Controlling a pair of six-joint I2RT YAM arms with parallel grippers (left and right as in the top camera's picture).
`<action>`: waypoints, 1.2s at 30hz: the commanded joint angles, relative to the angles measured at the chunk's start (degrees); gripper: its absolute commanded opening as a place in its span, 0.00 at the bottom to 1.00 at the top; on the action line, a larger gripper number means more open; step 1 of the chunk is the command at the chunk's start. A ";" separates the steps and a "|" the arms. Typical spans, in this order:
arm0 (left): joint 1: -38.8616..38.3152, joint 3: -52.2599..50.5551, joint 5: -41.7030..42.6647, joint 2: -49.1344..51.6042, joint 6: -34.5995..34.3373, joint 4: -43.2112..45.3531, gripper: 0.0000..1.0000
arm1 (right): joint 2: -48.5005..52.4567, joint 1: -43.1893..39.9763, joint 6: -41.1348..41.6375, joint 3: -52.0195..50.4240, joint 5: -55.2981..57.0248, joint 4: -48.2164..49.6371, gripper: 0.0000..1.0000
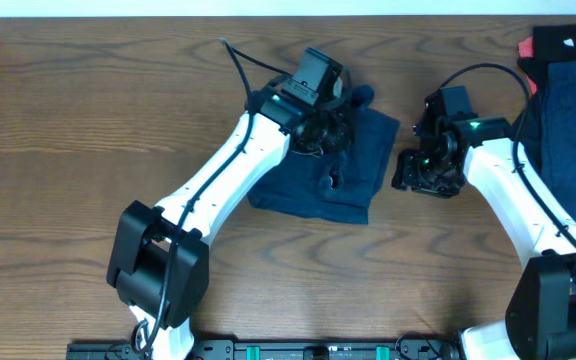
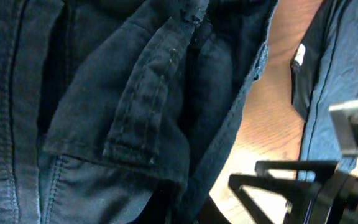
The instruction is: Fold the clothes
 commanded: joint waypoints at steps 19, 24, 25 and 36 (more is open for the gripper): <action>-7.10 0.94 -1.31 7.89 -0.02 0.87 0.17 | 0.66 -8.37 -1.99 -0.50 -3.10 -0.39 0.53; -8.09 0.94 -1.29 7.89 0.39 1.92 0.17 | 0.66 -8.31 -2.01 -0.50 -4.98 -0.46 0.52; -8.07 0.94 -1.22 7.87 0.42 1.90 0.17 | 0.66 -8.31 -2.01 -0.50 -5.64 -0.44 0.52; -4.72 0.96 2.27 1.81 4.74 -0.11 0.22 | 0.66 -8.33 -1.97 -0.50 -7.28 0.52 0.52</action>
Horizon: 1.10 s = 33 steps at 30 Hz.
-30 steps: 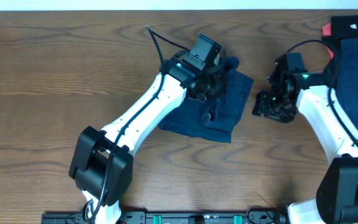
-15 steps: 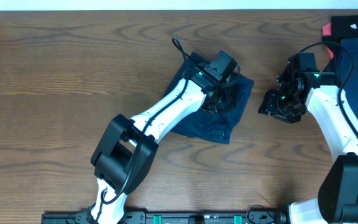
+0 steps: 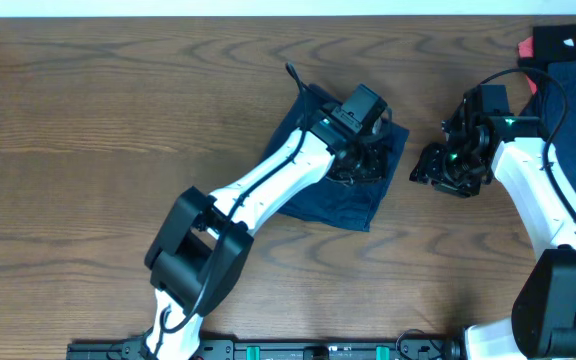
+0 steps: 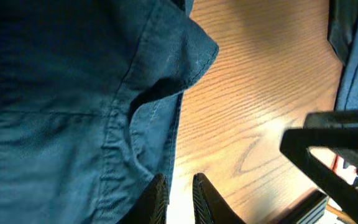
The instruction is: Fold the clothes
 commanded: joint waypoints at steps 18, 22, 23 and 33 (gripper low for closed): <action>13.88 -6.25 -1.01 -12.61 8.52 -20.06 0.29 | 3.41 8.26 7.19 -0.35 -14.82 23.41 0.07; 11.93 -10.21 -0.92 -12.61 8.48 -15.67 0.28 | 7.85 10.93 8.55 -0.35 -14.53 28.20 0.07; 11.30 -11.15 -0.76 -12.61 8.50 -13.86 0.28 | 9.05 11.26 9.20 -0.35 -14.47 29.00 0.07; 8.31 -17.14 -0.79 -12.39 8.52 -1.57 0.28 | 19.08 9.49 11.58 -0.35 -14.75 32.65 0.07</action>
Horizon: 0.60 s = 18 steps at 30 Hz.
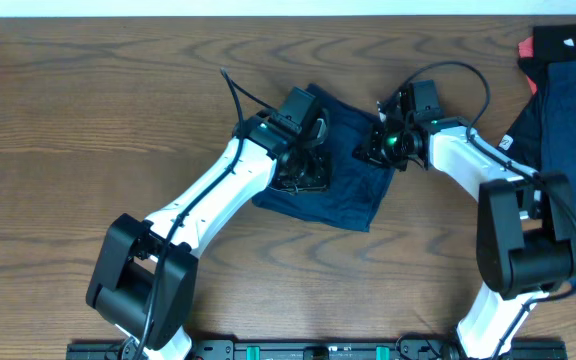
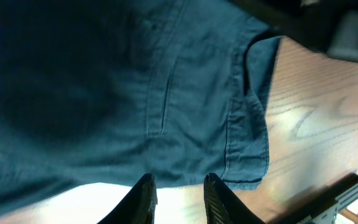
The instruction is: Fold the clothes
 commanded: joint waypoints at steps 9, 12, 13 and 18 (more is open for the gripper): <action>-1.66 -2.27 6.34 7.56 3.41 9.60 0.29 | 3.13 -3.15 -0.09 -0.20 0.02 1.07 0.08; -3.74 -2.27 7.69 9.57 4.20 11.15 0.28 | 3.13 -3.15 -0.87 -0.20 0.02 1.11 0.09; -4.59 -2.27 7.67 9.99 4.94 11.30 0.28 | 3.13 -3.15 -0.96 -0.20 0.04 1.07 0.09; -8.74 -2.27 7.65 11.63 5.79 9.94 0.28 | 3.13 -3.13 -0.94 -0.20 0.02 1.07 0.09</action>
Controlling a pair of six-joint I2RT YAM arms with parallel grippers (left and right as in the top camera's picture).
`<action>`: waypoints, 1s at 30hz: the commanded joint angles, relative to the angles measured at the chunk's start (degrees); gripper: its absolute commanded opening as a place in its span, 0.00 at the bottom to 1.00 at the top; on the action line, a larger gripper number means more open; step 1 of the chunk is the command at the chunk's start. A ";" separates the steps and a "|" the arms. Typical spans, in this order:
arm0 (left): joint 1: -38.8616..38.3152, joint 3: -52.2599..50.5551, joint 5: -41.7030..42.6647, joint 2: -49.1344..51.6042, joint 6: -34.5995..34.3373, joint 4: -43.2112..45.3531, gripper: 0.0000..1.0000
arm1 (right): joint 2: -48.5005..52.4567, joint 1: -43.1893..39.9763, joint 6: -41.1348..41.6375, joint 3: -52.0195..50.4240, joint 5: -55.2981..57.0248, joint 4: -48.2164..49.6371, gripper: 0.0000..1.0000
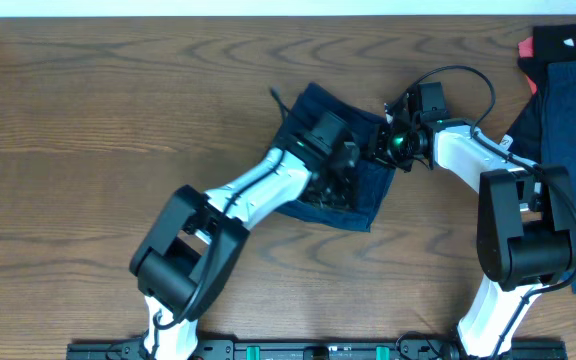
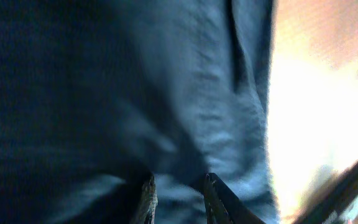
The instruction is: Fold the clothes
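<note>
A dark blue garment [image 1: 353,195] lies folded into a rough square at the table's middle. My left gripper [image 1: 344,176] is low over its right half. In the left wrist view the left gripper [image 2: 179,194] has its fingertips [image 2: 146,194] a little apart, with blurred blue cloth [image 2: 104,93] filling the view behind them. My right gripper [image 1: 385,146] sits at the garment's upper right corner, touching its edge. Whether its fingers hold the cloth is hidden by the wrist.
A pile of other clothes lies at the table's right edge: a dark blue piece [image 1: 573,110], a black one [image 1: 524,122] and a red one [image 1: 526,47]. Something pink shows at the lower right corner. Bare wood table [image 1: 88,120] spreads to the left.
My left gripper has moved from the garment's left half to its right half and is closer to the cloth. The right gripper stays at the upper right corner. The garment's outline is much the same.
At first the garment was bunched, with my left gripper at its top and the right gripper on bare table beside it. Then the left was at the right corner of a flatter garment. Later the right gripper was at that corner and the left over the left half.
</note>
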 commanded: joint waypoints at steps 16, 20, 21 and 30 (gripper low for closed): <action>-3.69 -0.48 -0.83 -1.99 6.82 -12.33 0.15 | 1.11 -6.25 -5.27 6.05 -1.84 -7.26 0.08; -3.69 -0.48 -3.02 -6.16 6.95 -12.41 0.14 | 1.11 -8.59 -8.79 12.83 -2.38 -15.19 0.07; -3.69 -0.48 -3.58 -7.37 6.97 -12.26 0.14 | 1.11 -8.79 -9.46 14.16 -2.38 -16.68 0.07; -3.67 -0.48 -4.92 -12.48 6.95 -5.53 0.14 | 1.14 -8.26 -12.09 18.40 -2.36 -24.26 0.12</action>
